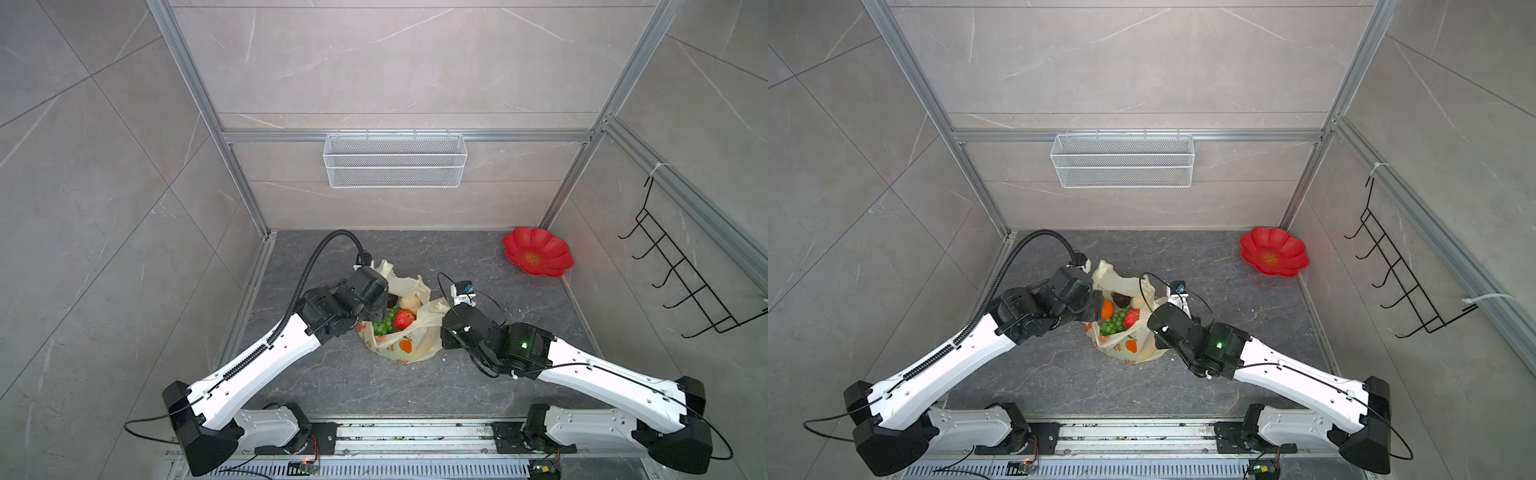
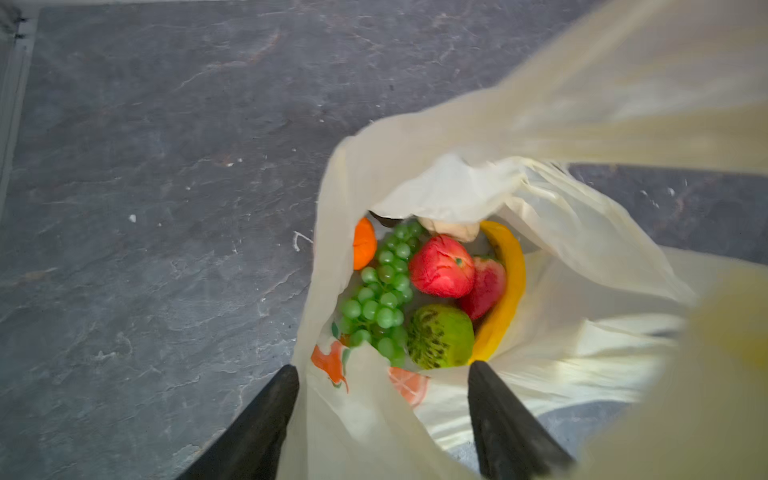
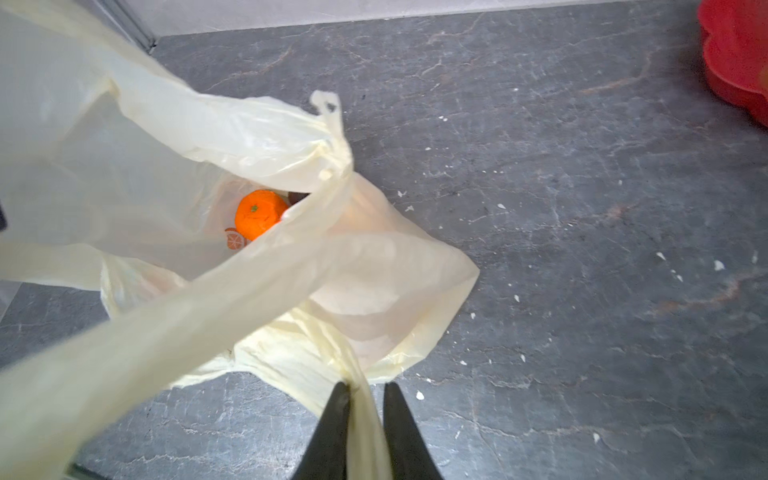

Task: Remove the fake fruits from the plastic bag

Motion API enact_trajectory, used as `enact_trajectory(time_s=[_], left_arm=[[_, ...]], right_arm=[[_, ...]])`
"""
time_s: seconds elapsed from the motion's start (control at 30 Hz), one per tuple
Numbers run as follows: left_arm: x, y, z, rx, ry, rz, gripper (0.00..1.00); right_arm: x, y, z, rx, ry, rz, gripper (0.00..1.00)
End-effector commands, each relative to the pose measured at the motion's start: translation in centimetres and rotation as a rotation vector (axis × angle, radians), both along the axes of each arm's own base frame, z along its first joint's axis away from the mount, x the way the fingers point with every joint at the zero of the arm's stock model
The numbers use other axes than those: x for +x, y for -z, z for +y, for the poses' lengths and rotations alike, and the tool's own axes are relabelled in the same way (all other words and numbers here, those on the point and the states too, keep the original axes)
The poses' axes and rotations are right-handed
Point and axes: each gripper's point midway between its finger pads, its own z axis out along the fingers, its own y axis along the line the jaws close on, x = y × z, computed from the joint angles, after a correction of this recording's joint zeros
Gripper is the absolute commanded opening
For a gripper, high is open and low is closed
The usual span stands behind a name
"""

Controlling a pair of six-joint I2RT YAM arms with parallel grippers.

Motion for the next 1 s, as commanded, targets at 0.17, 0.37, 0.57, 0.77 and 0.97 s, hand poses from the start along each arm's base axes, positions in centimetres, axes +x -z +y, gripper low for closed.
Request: enact_trajectory(time_s=[0.17,0.37,0.57,0.77,0.97], left_arm=[[2.3,3.9,5.0,-0.294,-0.174,0.044,0.33],[3.6,7.5,6.9,-0.404,-0.245,0.113,0.28],[4.0,12.6,7.8,-0.426,-0.303,0.244,0.30],[2.2,16.1,9.3,-0.389,-0.375,0.335,0.39],[-0.5,12.3,9.8,-0.392,-0.351,0.238,0.62]], right_arm=[[-0.6,3.9,-5.0,0.065,0.152,0.087,0.11],[-0.5,8.9,-4.7,0.126,0.180,0.196,0.06],[-0.7,12.8,-4.2,0.122,0.201,0.268,0.03],[-1.6,15.7,-5.2,0.078,0.233,0.322,0.03],[-1.3,15.5,-5.0,0.056,0.215,0.313,0.00]])
